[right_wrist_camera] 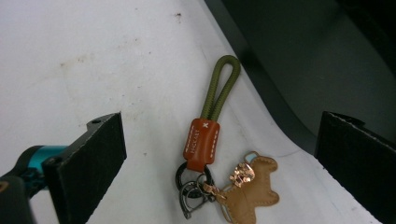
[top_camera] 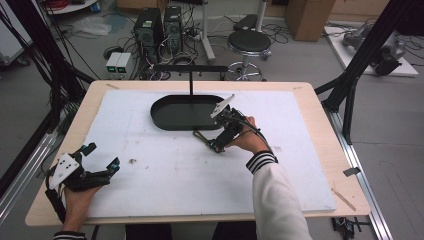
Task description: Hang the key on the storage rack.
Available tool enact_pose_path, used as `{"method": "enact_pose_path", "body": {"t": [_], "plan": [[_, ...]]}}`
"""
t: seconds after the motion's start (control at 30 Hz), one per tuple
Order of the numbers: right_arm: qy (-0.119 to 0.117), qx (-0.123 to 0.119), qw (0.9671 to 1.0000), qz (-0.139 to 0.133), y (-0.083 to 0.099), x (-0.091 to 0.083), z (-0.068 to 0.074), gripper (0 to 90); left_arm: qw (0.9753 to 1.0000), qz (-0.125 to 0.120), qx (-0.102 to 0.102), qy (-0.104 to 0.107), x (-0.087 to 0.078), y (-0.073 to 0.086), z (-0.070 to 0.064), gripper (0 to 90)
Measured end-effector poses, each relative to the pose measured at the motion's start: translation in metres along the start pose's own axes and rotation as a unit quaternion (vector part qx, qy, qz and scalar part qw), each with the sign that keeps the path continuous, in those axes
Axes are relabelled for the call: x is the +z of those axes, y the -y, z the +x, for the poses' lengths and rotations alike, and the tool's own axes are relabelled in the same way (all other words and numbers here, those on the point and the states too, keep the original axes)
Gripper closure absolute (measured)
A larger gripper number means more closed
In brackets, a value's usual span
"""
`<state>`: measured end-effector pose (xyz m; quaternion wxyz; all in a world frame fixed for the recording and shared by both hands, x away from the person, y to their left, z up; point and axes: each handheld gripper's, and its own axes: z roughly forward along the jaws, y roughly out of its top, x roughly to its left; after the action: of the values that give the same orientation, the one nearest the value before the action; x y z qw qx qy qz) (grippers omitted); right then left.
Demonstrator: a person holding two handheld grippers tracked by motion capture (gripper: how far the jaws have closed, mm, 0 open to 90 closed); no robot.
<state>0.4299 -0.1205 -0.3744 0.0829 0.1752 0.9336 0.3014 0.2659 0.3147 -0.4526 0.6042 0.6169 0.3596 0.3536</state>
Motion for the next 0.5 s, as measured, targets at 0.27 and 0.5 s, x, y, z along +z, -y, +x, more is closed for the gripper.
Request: {"method": "enact_pose_path", "body": {"t": [0.27, 0.5], "plan": [[-0.004, -0.001, 0.9993, 0.037, -0.005, 0.019, 0.002, 4.9, 1.0, 0.001, 0.0, 0.0, 0.0, 0.0, 0.0, 1.7], [-0.006, 0.003, 0.9982, 0.06, -0.006, 0.029, 0.002, 5.5, 1.0, 0.0, 0.0, 0.0, 0.0, 0.0, 0.0, 1.7]]}}
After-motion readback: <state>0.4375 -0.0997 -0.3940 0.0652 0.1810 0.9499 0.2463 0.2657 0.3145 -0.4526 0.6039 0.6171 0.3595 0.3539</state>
